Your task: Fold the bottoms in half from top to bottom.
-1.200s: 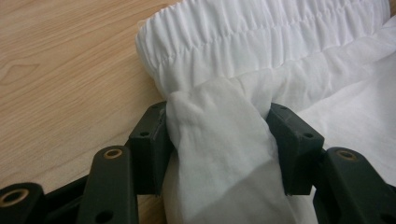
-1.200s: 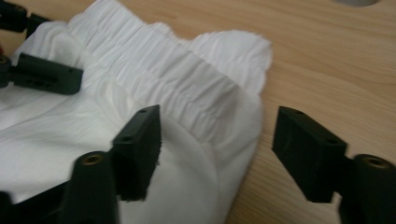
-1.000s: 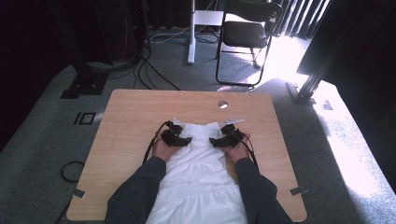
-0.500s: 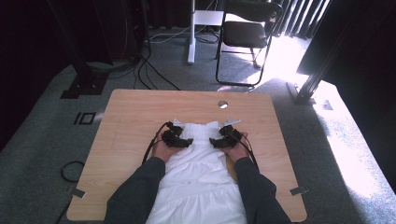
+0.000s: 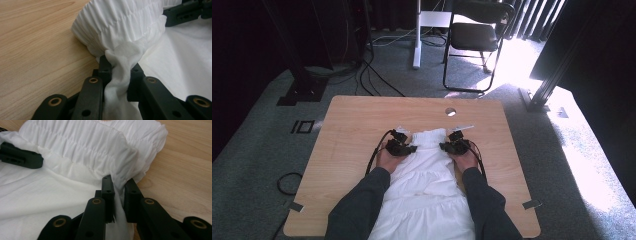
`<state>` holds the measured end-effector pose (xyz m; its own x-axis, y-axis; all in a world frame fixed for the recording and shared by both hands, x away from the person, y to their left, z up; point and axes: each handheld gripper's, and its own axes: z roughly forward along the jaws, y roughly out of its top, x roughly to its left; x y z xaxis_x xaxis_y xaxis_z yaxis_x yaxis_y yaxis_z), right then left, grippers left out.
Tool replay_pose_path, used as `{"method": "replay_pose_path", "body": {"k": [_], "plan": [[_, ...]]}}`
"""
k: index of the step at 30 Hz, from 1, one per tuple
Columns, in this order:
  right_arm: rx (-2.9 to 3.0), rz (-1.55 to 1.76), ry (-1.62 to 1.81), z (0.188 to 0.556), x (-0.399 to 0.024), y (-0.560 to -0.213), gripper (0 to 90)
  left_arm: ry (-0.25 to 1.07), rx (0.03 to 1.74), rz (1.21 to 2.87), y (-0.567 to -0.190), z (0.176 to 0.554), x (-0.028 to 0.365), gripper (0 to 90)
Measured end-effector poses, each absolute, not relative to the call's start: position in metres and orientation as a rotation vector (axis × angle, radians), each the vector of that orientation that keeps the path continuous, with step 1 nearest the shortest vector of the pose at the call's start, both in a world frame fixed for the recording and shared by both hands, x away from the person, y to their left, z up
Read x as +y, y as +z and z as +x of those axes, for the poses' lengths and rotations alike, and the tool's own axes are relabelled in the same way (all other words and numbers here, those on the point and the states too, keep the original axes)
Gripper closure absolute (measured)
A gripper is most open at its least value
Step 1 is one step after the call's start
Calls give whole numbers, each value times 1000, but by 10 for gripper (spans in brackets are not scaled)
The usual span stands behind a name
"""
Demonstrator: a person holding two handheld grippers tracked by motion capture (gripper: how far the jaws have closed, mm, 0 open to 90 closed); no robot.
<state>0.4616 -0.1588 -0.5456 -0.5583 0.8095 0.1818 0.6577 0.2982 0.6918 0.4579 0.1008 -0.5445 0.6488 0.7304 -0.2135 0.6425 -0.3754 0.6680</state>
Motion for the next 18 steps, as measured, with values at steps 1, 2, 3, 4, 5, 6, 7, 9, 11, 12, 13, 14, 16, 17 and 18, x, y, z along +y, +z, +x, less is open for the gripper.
{"method": "replay_pose_path", "body": {"k": [1, 2, 3, 4, 5, 6, 7, 9, 11, 12, 13, 14, 16, 17, 18], "plan": [[2361, 1356, 1106, 462, -159, -546, 815, 145, 1058, 2113, -543, 459, 103, 804], [2350, 1338, 1137, 460, -160, -540, 815, 154, 1052, 2092, -540, 459, 106, 807], [2346, 1332, 1141, 459, -160, -538, 814, 154, 1052, 2092, -540, 459, 106, 807], [2342, 1320, 1149, 459, -160, -534, 814, 168, 1038, 2087, -533, 461, 108, 807], [2336, 1310, 1155, 459, -159, -531, 814, 182, 1032, 2080, -528, 461, 109, 807], [2326, 1299, 1160, 459, -159, -527, 814, 200, 1022, 2075, -523, 461, 109, 806], [2316, 1294, 1167, 459, -158, -523, 814, 219, 1011, 2068, -516, 462, 110, 806], [2290, 1274, 1191, 460, -158, -513, 813, 258, 987, 2059, -501, 463, 112, 807], [2263, 1250, 1224, 462, -158, -499, 813, 301, 961, 2047, -484, 465, 114, 807], [2247, 1234, 1239, 463, -158, -491, 813, 325, 945, 2035, -472, 466, 115, 807], [2225, 1214, 1257, 464, -158, -480, 813, 337, 940, 2021, -465, 467, 115, 807], [2211, 1201, 1268, 465, -158, -473, 812, 358, 928, 2011, -456, 468, 116, 807], [2181, 1159, 1285, 468, -158, -453, 812, 388, 901, 1984, -438, 469, 117, 808], [2162, 1142, 1296, 470, -158, -443, 811, 404, 891, 1964, -429, 470, 118, 807], [2141, 1126, 1308, 471, -158, -433, 811, 419, 875, 1947, -418, 471, 119, 807]]}}
